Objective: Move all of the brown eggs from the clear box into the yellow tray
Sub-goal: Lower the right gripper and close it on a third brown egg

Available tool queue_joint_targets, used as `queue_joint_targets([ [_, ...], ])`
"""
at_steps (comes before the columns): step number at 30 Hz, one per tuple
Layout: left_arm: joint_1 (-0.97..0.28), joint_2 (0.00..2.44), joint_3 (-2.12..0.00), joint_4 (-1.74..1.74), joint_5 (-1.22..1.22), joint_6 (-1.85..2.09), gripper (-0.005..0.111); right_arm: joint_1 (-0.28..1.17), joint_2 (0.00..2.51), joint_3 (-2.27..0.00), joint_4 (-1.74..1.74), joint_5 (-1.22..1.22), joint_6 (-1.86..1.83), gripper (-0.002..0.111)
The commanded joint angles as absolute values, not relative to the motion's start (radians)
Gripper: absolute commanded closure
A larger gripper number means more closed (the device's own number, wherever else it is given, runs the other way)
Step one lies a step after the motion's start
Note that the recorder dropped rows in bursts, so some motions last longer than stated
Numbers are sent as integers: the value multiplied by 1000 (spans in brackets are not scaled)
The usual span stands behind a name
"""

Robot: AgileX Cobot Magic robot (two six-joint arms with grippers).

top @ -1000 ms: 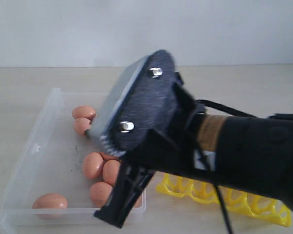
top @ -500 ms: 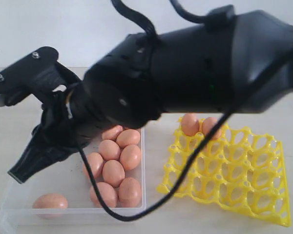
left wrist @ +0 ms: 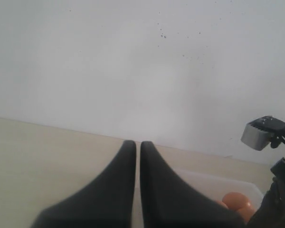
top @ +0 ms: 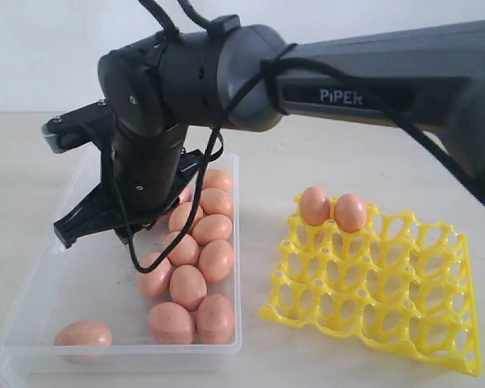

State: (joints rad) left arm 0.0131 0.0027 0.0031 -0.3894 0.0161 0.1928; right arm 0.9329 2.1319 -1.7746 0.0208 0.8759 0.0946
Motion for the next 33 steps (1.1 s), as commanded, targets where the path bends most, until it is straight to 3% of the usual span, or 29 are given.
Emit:
queue_joint_targets([
  [1,15,0,0,-400,0,185,103,888,2155,-1821,18,896,-78,58],
  [4,15,0,0,-400,0,185,103,882,2174,-1840,18,875,-239,52],
  [9,15,0,0,-400,0,185,103,877,2232,-1894,36,770,-324,69],
  [17,15,0,0,-400,0,185,103,836,2387,-2092,48,859,-324,53],
  [33,15,0,0,-400,0,185,103,797,2515,-2235,114,868,-322,53],
])
